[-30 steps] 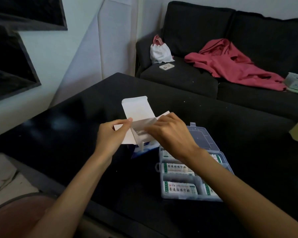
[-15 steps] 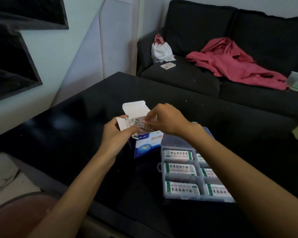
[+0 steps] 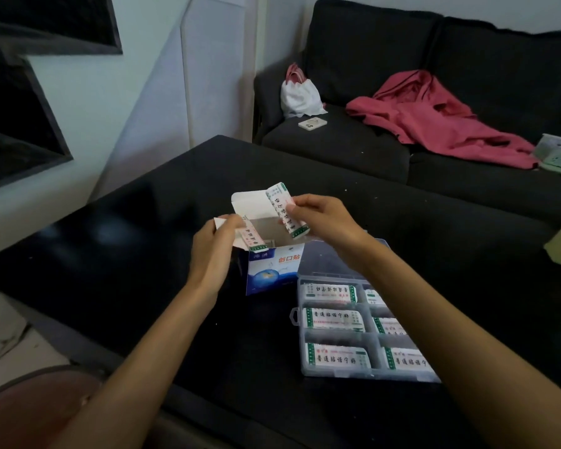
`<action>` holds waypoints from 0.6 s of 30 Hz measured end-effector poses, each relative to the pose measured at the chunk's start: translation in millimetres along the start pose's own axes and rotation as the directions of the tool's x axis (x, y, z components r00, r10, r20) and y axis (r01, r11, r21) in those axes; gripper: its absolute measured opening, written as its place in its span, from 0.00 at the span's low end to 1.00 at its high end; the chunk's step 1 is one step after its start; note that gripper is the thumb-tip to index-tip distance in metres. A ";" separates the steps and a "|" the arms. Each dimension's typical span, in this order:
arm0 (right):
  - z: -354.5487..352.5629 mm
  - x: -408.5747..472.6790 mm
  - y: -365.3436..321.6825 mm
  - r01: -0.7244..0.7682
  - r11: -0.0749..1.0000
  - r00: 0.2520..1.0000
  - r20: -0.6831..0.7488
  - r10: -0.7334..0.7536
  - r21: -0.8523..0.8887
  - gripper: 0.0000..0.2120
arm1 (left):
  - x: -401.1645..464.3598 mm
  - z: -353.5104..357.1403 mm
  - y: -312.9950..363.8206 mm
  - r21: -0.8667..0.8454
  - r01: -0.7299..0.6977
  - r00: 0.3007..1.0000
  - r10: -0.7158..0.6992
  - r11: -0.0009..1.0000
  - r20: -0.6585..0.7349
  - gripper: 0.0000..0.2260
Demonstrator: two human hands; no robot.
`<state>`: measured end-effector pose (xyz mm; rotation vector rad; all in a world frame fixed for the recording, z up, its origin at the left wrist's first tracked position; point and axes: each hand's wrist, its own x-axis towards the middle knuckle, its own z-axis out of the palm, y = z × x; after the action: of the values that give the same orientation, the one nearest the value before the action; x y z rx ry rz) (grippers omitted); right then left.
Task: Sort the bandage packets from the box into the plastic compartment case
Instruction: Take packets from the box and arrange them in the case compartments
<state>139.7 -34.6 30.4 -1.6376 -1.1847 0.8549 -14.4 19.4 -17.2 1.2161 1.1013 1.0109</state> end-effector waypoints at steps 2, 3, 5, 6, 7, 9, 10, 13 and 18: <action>-2.1 -2.9 -0.6 -0.043 0.997 0.999 0.009 0.042 0.057 0.12 | -1.0 0.2 -3.5 0.033 -0.011 1.000 0.010 0.999 0.022 0.11; -4.0 -5.9 -1.4 -0.060 0.994 0.998 0.023 0.058 0.092 0.12 | 0.4 1.3 -6.7 0.065 -0.023 1.000 0.021 0.998 0.023 0.13; -6.2 -13.0 -3.3 -0.085 0.984 0.995 0.072 0.075 0.155 0.11 | 4.4 2.5 -12.2 0.139 -0.058 0.998 0.058 0.989 0.006 0.17; -8.5 -17.9 -3.4 -0.092 0.980 0.993 0.089 0.078 0.179 0.11 | 5.8 4.6 -14.2 0.172 -0.071 0.997 0.073 0.983 -0.004 0.21; -10.0 -22.5 -3.2 -0.096 0.976 0.992 0.099 0.078 0.195 0.10 | 7.0 5.7 -15.0 0.205 -0.063 0.997 0.071 0.977 -0.030 0.26; -16.5 -32.9 0.1 -0.095 0.979 0.993 0.090 0.080 0.180 0.10 | 3.5 8.5 -12.0 0.324 -0.073 0.985 0.120 0.943 -0.127 0.34; -22.1 -39.0 2.5 -0.083 0.986 0.994 0.079 0.072 0.145 0.09 | -2.4 10.4 -7.3 0.404 -0.140 0.957 0.229 0.904 -0.181 0.34; -40.8 -59.4 6.0 -0.019 1.000 0.995 0.095 0.017 0.017 0.10 | -27.7 14.3 12.1 0.524 -0.498 0.727 0.662 0.691 -0.182 0.19; -68.9 -94.4 7.2 0.021 0.999 0.993 0.117 -0.017 -0.028 0.09 | -73.5 32.5 28.6 0.182 -0.426 0.881 0.361 0.886 0.307 0.14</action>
<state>175.8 -144.4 49.5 -1.6158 -1.2970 0.9355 3.5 -56.0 18.6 1.7777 0.7936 0.9954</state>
